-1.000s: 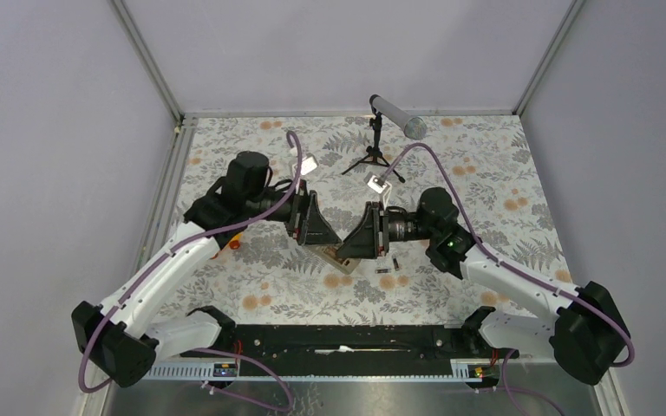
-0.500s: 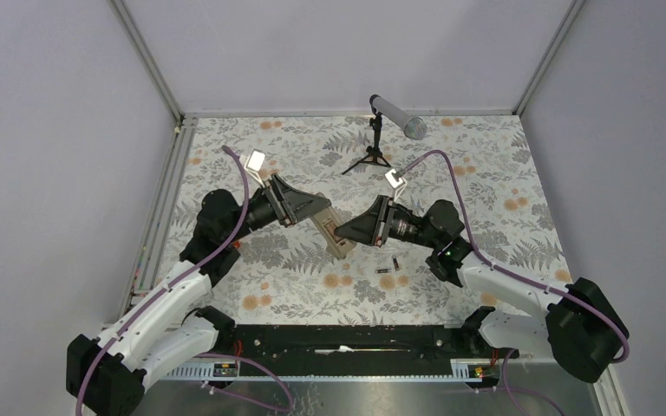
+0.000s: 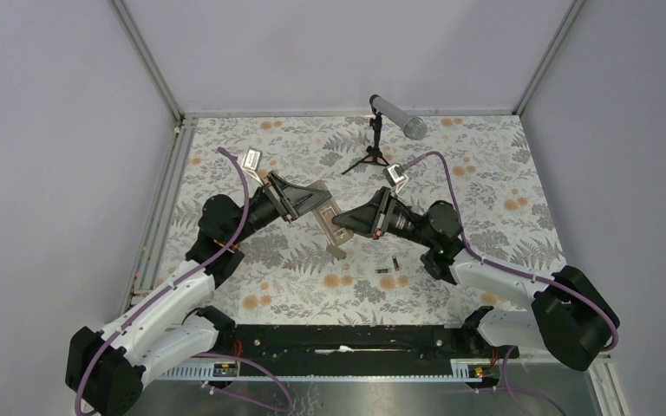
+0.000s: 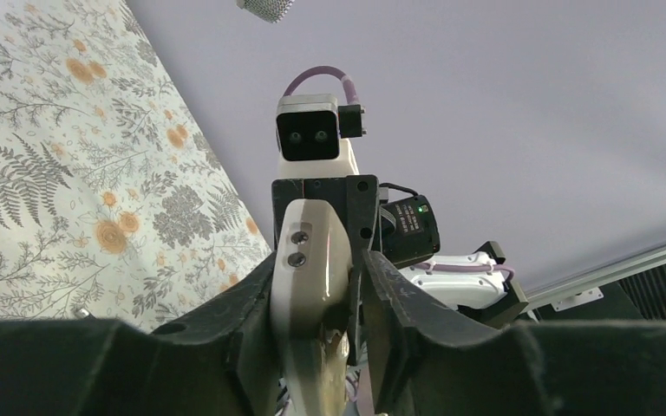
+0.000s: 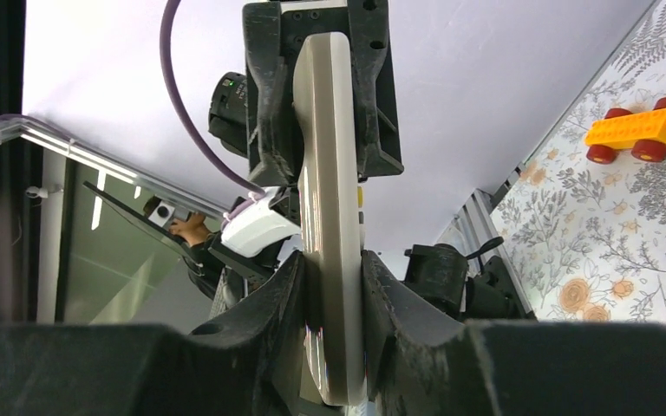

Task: Load the batteries into the remote control
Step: Adjust the remote control, then pick up the battery from the center of the board.

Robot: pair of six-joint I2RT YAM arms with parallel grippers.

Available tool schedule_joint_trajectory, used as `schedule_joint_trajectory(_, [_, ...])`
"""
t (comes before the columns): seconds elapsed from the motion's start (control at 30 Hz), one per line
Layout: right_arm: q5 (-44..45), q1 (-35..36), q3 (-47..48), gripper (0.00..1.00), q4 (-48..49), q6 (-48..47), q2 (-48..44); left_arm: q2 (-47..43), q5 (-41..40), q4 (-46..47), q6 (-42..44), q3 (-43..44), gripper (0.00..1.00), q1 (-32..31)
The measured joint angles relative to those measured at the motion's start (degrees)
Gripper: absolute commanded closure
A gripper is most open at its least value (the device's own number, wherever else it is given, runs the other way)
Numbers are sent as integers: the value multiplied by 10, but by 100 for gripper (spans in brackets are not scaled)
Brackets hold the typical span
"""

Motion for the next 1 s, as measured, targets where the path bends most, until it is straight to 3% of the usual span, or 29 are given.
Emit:
schedule_joint_trajectory(0.1, [1,0,0,99,7,12,0,0,-5,-2,3,0,90,-1])
schedule_joint_trajectory(0.13, [2,0,0,81,8,13,0,0,-6,-2,2,0,99,-1])
schedule_joint_trajectory(0.2, [2,0,0,33,12,17,2,-2,-7,1,0,0,100,-2])
schedule_joint_trajectory(0.23, [3,0,0,15,10,17,2,-2,-8,-1,3,0,100,-2])
schedule_joint_trajectory(0.3, [11,0,-1,3,-11,16,2,-2,-8,-19,19,5,100,-3])
schedule_joint_trajectory(0.43, [39,-2,2,4,-157,-50,-35,-2,-28,-148,106,52,100,-5])
schedule_joint_trajectory(0.7, [153,-5,47,43,-570,-296,-154,-18,-135,-409,276,125,100,25])
schedule_joint_trajectory(0.87, [194,-4,37,46,-731,-438,-175,-35,-156,-483,319,124,100,26])
schedule_joint_trajectory(1.0, [253,-4,52,48,-807,-469,-148,-45,-156,-497,329,124,100,30])
